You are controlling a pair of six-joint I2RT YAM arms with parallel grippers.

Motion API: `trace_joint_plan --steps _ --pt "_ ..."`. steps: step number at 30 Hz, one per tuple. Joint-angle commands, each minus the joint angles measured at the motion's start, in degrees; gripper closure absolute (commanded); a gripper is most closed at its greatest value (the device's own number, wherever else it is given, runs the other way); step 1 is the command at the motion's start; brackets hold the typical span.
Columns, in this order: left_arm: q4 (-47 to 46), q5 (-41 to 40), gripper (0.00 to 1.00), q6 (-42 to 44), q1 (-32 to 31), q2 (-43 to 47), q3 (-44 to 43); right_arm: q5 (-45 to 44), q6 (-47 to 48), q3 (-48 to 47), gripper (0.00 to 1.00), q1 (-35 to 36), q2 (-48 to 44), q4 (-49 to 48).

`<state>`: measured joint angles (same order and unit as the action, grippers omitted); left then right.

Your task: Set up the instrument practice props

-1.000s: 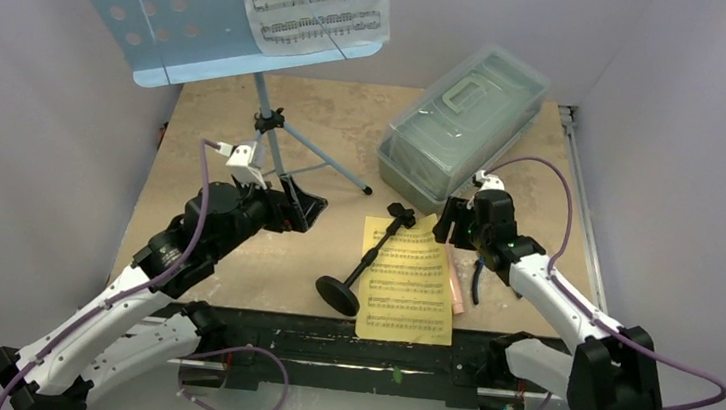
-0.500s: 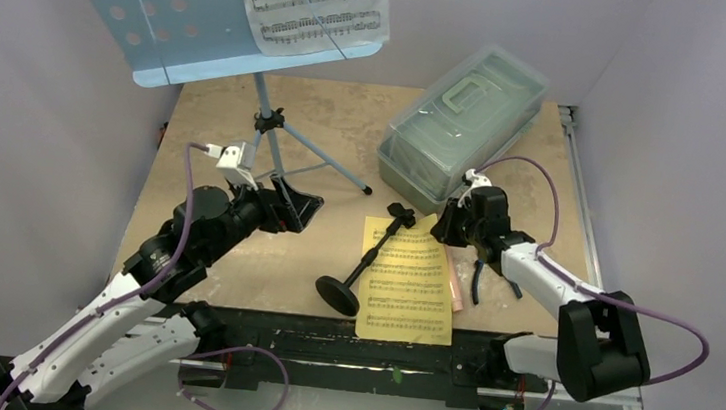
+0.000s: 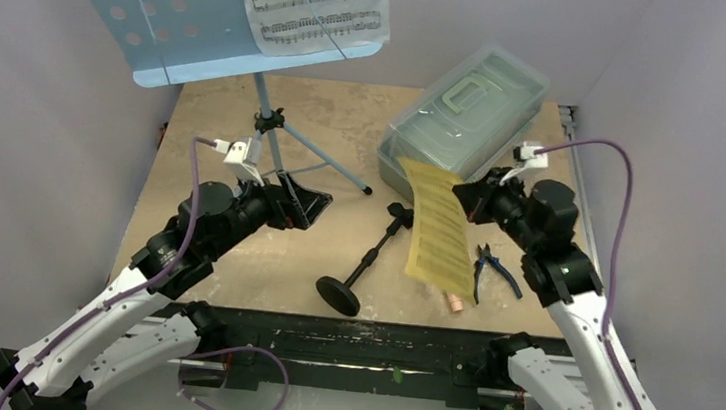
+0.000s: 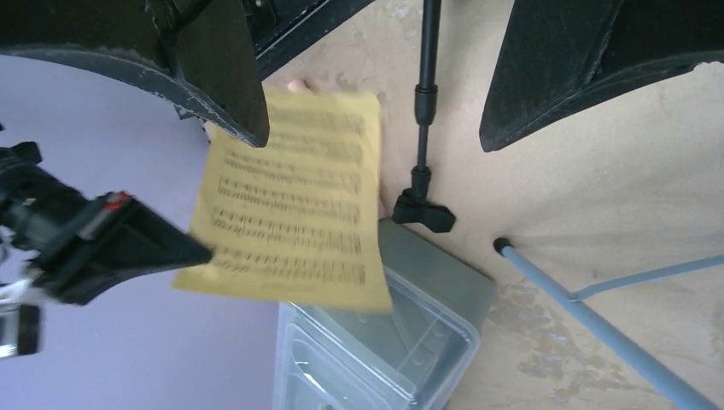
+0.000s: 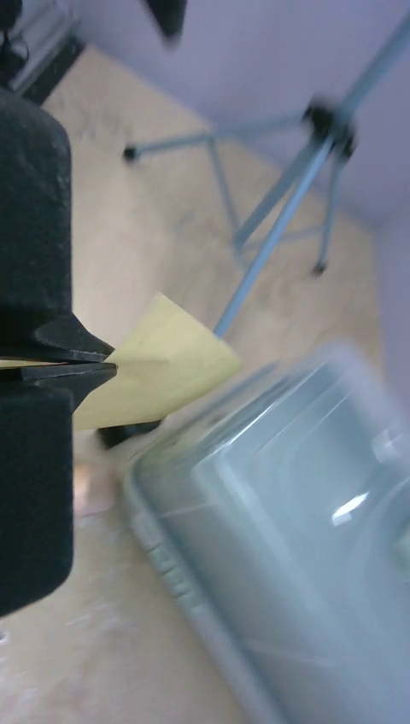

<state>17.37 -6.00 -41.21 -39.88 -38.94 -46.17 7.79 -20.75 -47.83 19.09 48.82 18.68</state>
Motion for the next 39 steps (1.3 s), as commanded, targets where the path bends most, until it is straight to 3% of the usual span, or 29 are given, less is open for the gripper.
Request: trace_joint_plan --steps 1,4,7,9,16,22,24,27,30,33,36,37,39 --pt "-10.66 7.66 0.06 -0.94 -0.09 -1.81 -1.76 18.29 0.65 -7.91 1.0 0.22 -5.51 -2.74" --pt "-20.31 15.79 0.06 -0.21 -0.03 -0.79 -1.61 39.67 -8.95 -10.4 1.0 0.22 -4.23 -16.61" --pt "-29.67 25.56 0.06 0.26 -0.1 2.29 -1.27 53.04 -30.31 -9.5 1.0 0.38 -1.47 -44.48" --pt "-31.55 29.54 0.05 1.14 -0.06 4.36 -2.48 53.84 -41.77 -9.75 1.0 0.35 -0.41 -59.2" --pt "-22.02 29.66 0.01 6.11 -0.11 9.56 -7.6 53.76 -68.18 -11.64 1.0 0.51 6.37 -89.3" --pt "-14.13 28.91 0.03 9.57 -0.07 7.5 -12.82 48.92 -90.48 -12.13 1.0 0.53 14.79 -115.03" --pt "-15.44 29.67 0.02 8.84 -0.08 7.18 -12.77 47.72 -96.58 -13.64 1.0 0.51 17.36 -121.23" --pt "-22.21 32.9 0.02 5.45 -0.04 5.98 -11.12 47.25 -97.58 -14.04 1.0 0.51 18.65 -121.53" --pt "-27.13 36.17 0.06 1.97 -0.05 4.22 -9.56 48.04 -92.46 -13.1 1.0 0.63 17.59 -114.78" --pt "-33.35 38.41 0.21 -0.98 -0.09 3.26 -8.13 48.15 -81.96 -11.49 1.0 0.86 15.2 -102.57" --pt "-32.01 35.17 0.53 0.04 -0.11 2.43 -9.2 47.22 -69.41 -9.68 1.0 1.42 11.38 -85.95" --pt "-31.19 33.26 0.69 0.6 -0.08 2.12 -9.68 46.09 -64.81 -8.93 0.94 1.85 10.19 -80.3" --pt "-29.2 27.14 1.0 1.12 -0.04 1.7 -10.43 41.55 -55.73 -6.6 0.69 4.76 8.04 -71.29"
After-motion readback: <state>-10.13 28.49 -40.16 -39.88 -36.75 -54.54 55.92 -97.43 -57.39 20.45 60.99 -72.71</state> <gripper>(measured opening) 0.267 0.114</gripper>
